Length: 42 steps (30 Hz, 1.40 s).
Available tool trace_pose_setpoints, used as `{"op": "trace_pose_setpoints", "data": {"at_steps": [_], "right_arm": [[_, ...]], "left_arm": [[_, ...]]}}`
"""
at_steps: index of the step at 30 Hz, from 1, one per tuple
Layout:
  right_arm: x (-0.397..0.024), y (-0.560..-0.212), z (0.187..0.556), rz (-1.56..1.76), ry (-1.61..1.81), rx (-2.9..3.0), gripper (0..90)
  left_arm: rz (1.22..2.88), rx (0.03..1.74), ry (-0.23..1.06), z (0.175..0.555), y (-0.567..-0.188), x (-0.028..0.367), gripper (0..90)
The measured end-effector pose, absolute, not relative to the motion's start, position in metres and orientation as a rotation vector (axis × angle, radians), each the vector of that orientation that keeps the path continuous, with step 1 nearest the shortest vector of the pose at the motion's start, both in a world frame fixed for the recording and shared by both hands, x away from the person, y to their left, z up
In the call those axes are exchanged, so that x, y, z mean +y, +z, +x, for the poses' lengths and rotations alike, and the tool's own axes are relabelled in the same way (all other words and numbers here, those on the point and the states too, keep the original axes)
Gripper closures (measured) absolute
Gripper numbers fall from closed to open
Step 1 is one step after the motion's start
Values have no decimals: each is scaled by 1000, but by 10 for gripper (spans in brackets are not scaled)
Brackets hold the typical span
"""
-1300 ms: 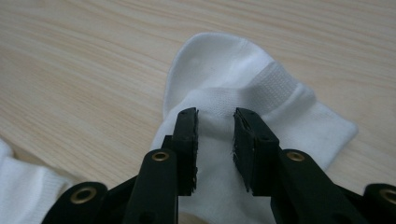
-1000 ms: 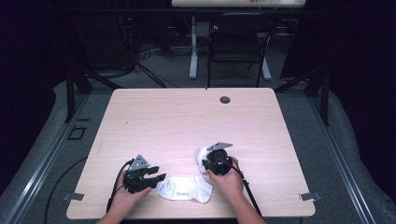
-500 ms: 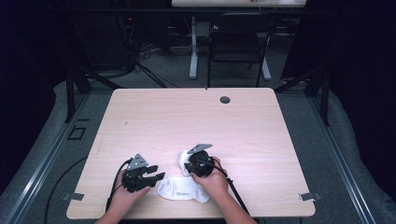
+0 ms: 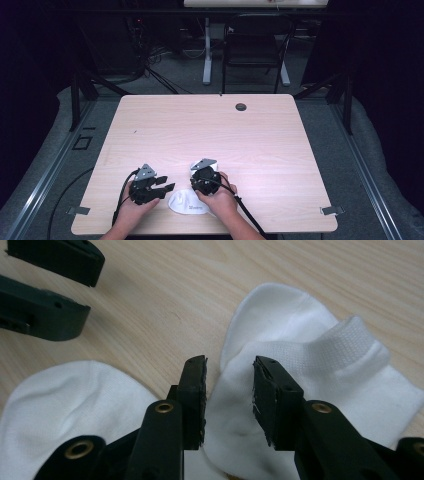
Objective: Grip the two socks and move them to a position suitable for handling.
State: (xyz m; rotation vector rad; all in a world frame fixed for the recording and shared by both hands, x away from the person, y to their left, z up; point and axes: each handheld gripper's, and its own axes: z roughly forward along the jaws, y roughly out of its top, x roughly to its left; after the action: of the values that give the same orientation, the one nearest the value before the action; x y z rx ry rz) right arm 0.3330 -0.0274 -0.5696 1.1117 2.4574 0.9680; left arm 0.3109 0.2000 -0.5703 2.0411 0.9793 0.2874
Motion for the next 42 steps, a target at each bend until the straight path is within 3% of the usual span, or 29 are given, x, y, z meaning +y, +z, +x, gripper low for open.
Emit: {"op": "trace_pose_setpoints", "data": {"at_steps": [9,17,23,32,42], "right_arm": [[-32,-570,332,1123,957,2477,889],[-38,-562,329,1105,999,2473,900],[-45,-549,325,1067,1030,2457,900],[-59,-535,322,1049,1081,2405,900],[-75,-528,319,1069,1100,2358,900]], "left_arm": [[2036,987,289,311,-570,201,545],[2030,991,298,311,-569,200,546],[1999,982,254,319,-560,194,627],[2038,950,331,339,-550,169,895],[2068,909,329,357,-547,137,900]]}}
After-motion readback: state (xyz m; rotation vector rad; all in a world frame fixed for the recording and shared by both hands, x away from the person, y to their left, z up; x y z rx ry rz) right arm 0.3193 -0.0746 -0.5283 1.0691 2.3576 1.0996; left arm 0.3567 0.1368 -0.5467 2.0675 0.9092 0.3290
